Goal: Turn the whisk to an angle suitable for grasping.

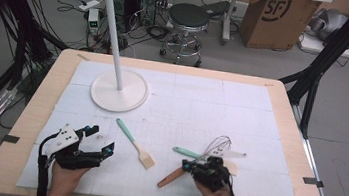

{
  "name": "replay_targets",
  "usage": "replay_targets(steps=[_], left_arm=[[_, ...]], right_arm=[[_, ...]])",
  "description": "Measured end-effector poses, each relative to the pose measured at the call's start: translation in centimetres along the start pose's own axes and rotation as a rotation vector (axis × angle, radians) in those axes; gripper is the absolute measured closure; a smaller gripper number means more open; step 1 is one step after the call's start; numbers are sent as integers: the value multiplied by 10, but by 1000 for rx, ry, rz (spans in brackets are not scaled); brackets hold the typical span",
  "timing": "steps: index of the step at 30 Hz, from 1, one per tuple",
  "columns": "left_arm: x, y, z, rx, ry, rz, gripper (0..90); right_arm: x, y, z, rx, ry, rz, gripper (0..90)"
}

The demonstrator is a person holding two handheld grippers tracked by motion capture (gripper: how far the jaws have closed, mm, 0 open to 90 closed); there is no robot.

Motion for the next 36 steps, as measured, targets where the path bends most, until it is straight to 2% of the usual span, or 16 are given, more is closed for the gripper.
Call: replay_targets(steps=[2,4,5,6,7,10,16,20,25,36], left_arm=[[-1,0,0,-3,-2,-4,164],[-2,0,1,-2,-2,-6,164],[-2,0,0,-2,-3,-7,164],[-2,0,0,-2,-3,-7,163],[-2,0,0,-2,-3,-7,164],[-2,1,1,-4,-4,-5,164],[0,1,1,-5,0,-2,163],[-1,1,1,-5,1,-3,164],[0,1,1,-3,1,-2,164],[0,1,1,-4,0,-1,165]], right_arm=[[21,-11,-12,33,29,40,898],[38,-22,-25,72,39,78,898],[38,-22,-25,72,39,78,898],[48,-31,-34,98,41,101,898],[51,-35,-37,107,39,107,898],[55,-42,-42,120,21,122,898],[54,-45,-48,150,12,114,898],[48,-49,-47,162,7,94,898],[41,-53,-41,159,11,77,898],[21,-56,-22,141,-23,24,898]])
Point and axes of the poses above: each handheld gripper's, and its own axes: y roughly backward along the jaws, z roughly out of its top, x roughly to its left, the point moved 10 cm from there along -y, roughly forward along the jaws, and after that the axes turned 13 degrees about z, right-handed, at the moved point
